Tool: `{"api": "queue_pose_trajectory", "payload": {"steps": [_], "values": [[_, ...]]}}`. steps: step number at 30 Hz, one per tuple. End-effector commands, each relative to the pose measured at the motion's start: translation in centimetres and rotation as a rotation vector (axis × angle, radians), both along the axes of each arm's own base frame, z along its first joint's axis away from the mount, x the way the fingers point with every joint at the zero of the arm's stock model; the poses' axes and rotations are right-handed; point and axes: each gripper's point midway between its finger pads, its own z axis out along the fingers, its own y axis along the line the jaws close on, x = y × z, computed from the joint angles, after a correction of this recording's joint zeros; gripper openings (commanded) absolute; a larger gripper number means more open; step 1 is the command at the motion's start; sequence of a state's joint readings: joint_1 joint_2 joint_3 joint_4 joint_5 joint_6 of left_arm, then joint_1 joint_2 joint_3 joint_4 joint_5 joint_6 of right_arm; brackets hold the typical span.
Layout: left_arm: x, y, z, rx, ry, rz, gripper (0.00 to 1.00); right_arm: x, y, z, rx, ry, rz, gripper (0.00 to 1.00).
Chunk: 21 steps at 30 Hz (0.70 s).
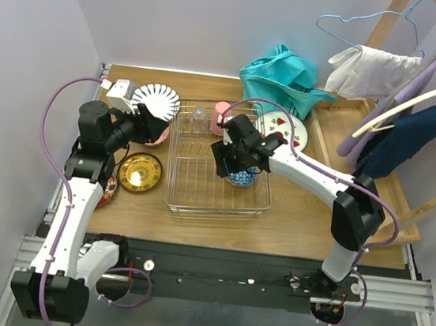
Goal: Load the mixed dishes into the dish rack
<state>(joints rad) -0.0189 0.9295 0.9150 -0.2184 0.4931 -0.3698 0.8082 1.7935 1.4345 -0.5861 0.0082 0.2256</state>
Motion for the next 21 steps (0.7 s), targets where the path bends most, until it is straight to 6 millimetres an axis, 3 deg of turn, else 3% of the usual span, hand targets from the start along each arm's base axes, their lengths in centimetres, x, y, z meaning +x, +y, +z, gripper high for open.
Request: {"api": "queue_pose_trajectory", "payload": {"steps": [1, 9, 14, 18, 21], "values": [[-0.5, 1.7, -0.7, -0.034, 0.014, 0.074, 0.57, 0.1, 0.6, 0.2, -0.035, -0.012, -0.051, 0.63], [-1.2, 2.5, -1.1, -0.089, 0.021, 0.106, 0.57, -0.3, 0.1, 0.1, -0.056, 0.0, -0.062, 0.39], [-0.8, 2.4, -1.1, -0.112, 0.026, 0.105, 0.58, -1.3, -1.0, -1.3, -0.09, 0.019, -0.049, 0.35], [-0.4, 2.3, -0.8, -0.133, 0.025, 0.106, 0.58, -1.6, -1.3, -1.7, -0.093, 0.019, -0.032, 0.12], [-0.2, 2.2, -0.9, -0.14, 0.033, 0.101, 0.58, -1.5, -1.1, -0.9, -0.08, -0.001, -0.002, 0.05]]}}
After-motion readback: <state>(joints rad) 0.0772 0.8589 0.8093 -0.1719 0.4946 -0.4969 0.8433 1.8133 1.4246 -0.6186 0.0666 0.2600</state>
